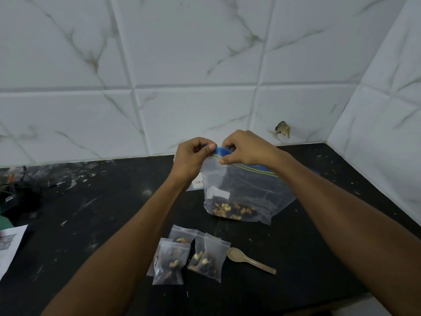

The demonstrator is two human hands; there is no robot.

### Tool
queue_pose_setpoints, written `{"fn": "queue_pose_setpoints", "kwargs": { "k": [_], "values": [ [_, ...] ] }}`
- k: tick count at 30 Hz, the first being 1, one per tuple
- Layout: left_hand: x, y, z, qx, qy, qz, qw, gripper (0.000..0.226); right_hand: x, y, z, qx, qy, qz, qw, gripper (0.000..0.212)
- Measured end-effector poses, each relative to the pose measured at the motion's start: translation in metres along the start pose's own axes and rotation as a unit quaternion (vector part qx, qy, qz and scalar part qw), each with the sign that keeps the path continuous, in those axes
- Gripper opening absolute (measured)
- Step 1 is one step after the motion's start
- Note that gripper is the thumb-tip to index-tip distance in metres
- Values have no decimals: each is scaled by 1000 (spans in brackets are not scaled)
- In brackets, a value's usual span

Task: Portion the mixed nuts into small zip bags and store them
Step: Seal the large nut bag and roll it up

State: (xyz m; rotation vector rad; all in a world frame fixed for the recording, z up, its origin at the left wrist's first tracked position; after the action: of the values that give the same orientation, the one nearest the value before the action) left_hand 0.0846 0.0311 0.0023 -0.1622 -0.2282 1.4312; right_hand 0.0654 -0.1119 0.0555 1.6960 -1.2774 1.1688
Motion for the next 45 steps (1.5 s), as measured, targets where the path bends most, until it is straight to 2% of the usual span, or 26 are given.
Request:
{"fn": "queue_pose_setpoints", "kwargs": {
  "k": [2, 4, 6, 10, 12, 20, 27, 32, 45],
  "values": [
    [-2, 1, 1, 2, 3, -13, 1000, 7, 0, 0, 1, -9, 11, 8, 1000, 38],
    [-2, 1, 1, 10, -19, -34, 999, 12, 3, 0, 4, -10, 13, 8, 1000, 37],
    [-2, 2, 0, 20, -50, -52, 997, 7, 5, -1, 5, -7, 12, 5, 1000, 34],
    [-4, 2, 1, 22, -88, -50, 995, 6, 6, -5, 3, 11, -7, 12, 1000, 8],
    [-4, 1, 2, 18, -102, -42, 994, 8, 6, -7, 1, 20, -4, 15, 1000, 6],
    [-1, 1, 0, 11, -148, -34, 988, 11, 0, -9, 7, 37, 14, 23, 999, 8],
    [3, 0, -1, 11, -148, -38, 988, 13, 4, -5, 21, 23, 39, 17, 999, 27],
    [6, 0, 1, 9, -148, -49, 988, 9, 13, 1, 38, 7, 71, 25, 997, 24],
    [21, -6, -4, 21, -122, -36, 992, 8, 16, 14, 69, 0, 62, 47, 997, 23]
  ]
}}
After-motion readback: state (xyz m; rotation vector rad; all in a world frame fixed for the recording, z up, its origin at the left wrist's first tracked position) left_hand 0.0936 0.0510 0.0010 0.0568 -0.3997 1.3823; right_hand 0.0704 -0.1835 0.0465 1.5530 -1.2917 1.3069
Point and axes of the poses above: each hand's wrist, its own y-axis away from the middle knuckle, its own x-axis out of the back of the hand, z = x × y, the point moved 5 cm from there along -y, towards the middle knuckle
